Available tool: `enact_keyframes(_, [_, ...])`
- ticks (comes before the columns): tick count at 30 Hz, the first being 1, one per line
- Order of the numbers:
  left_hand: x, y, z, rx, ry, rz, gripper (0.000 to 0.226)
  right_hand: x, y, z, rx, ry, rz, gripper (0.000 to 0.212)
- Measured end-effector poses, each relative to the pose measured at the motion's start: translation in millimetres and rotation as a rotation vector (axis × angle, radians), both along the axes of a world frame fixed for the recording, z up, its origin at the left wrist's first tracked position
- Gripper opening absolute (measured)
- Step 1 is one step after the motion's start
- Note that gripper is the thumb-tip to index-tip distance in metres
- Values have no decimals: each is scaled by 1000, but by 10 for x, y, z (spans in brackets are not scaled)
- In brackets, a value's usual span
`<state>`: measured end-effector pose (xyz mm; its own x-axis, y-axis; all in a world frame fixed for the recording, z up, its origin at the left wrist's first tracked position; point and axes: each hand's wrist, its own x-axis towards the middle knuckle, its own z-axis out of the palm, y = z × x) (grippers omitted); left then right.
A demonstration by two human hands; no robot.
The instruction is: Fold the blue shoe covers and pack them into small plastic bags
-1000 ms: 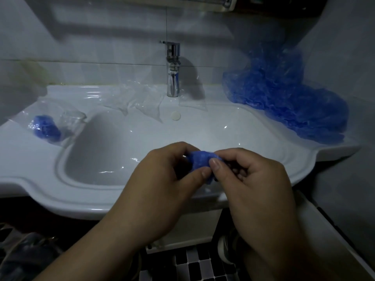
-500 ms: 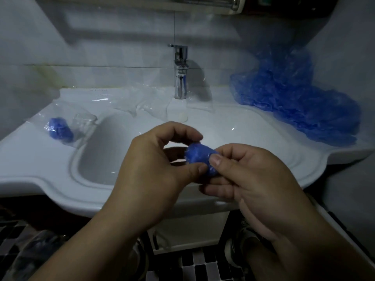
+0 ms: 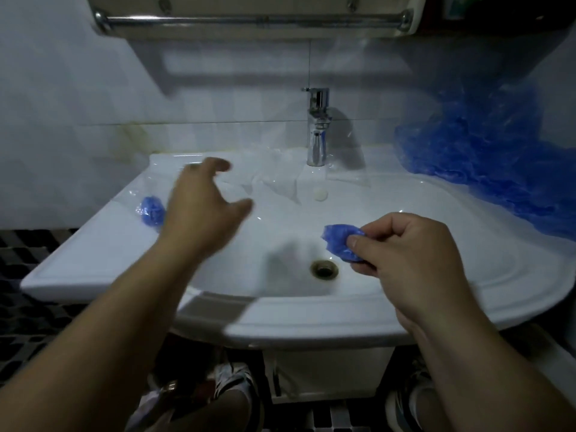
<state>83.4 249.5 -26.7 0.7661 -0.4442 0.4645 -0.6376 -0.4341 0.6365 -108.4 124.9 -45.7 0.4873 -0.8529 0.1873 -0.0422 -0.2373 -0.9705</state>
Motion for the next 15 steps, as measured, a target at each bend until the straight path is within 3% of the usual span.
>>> enact_keyframes(3, [523, 136, -53, 309, -63, 380, 81, -44, -48, -32, -17, 7, -20, 18])
enact_keyframes(7, [1087, 271, -336, 571, 142, 459, 98, -116, -75, -29, -3, -3, 2, 14])
enact_keyframes(9, [1238, 285, -436, 512, 67, 424, 91, -152, -87, -16, -21, -14, 4, 13])
enact_keyframes(11, [863, 244, -241, 328, 37, 304, 78, -193, -96, 1, -44, -41, -5, 12])
enact_keyframes(13, [325, 134, -19, 98, 146, 66, 81, -234, -101, 37, -48, -96, -28, 12])
enact_keyframes(15, [-37, 36, 44, 48, 131, -224, 87, -304, -113, 101, -49, -176, -72, 12])
